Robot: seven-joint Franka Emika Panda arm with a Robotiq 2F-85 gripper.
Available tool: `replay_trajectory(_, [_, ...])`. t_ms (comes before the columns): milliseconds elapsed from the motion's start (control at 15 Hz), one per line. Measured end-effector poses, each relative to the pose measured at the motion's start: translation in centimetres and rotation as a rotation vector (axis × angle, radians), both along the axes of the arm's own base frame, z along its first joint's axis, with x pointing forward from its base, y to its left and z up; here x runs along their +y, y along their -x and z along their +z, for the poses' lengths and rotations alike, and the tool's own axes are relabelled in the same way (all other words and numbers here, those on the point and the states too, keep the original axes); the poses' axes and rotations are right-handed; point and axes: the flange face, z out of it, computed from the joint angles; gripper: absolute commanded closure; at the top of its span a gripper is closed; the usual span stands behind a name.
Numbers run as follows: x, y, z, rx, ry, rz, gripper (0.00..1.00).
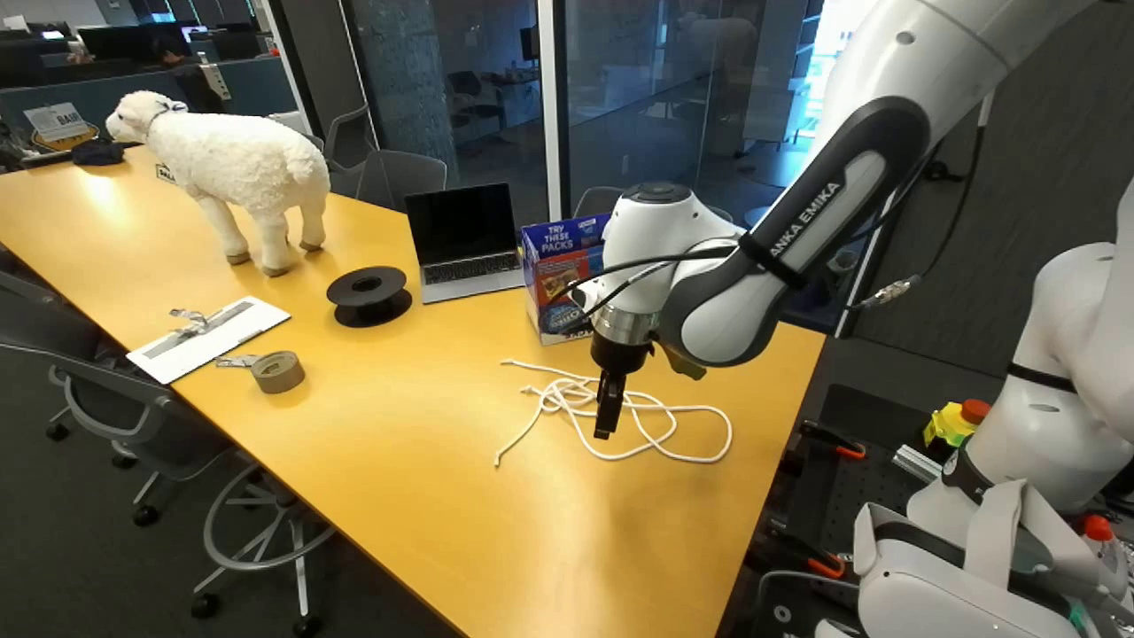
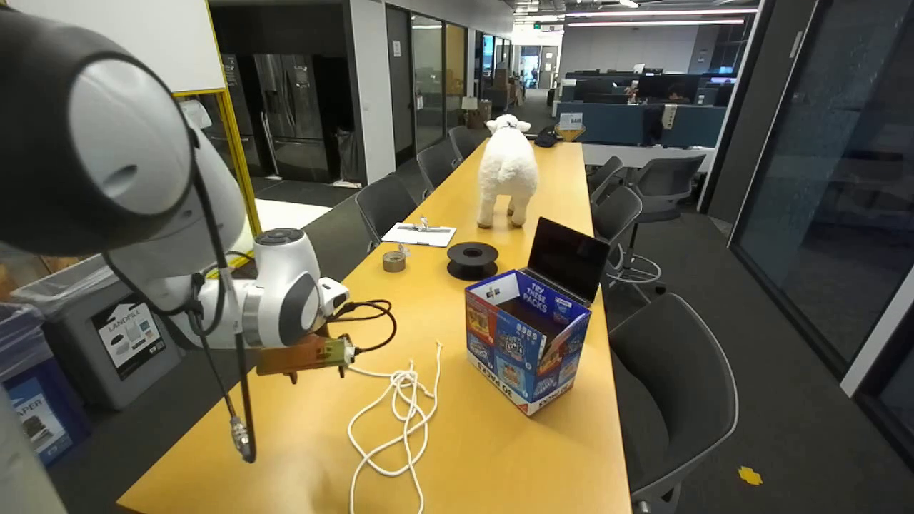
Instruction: Place the white rope in the blue box
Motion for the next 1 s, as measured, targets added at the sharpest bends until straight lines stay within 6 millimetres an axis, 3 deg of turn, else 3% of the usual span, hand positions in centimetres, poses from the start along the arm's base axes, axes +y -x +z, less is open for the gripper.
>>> replay_trajectory(467, [-3.9,-5.9,-7.6,-0.006,0.108,0.093,0.0])
replay_trajectory(1000, [-8.5,-10.8,-12.3,-0.019,0.186,0.068,0.0])
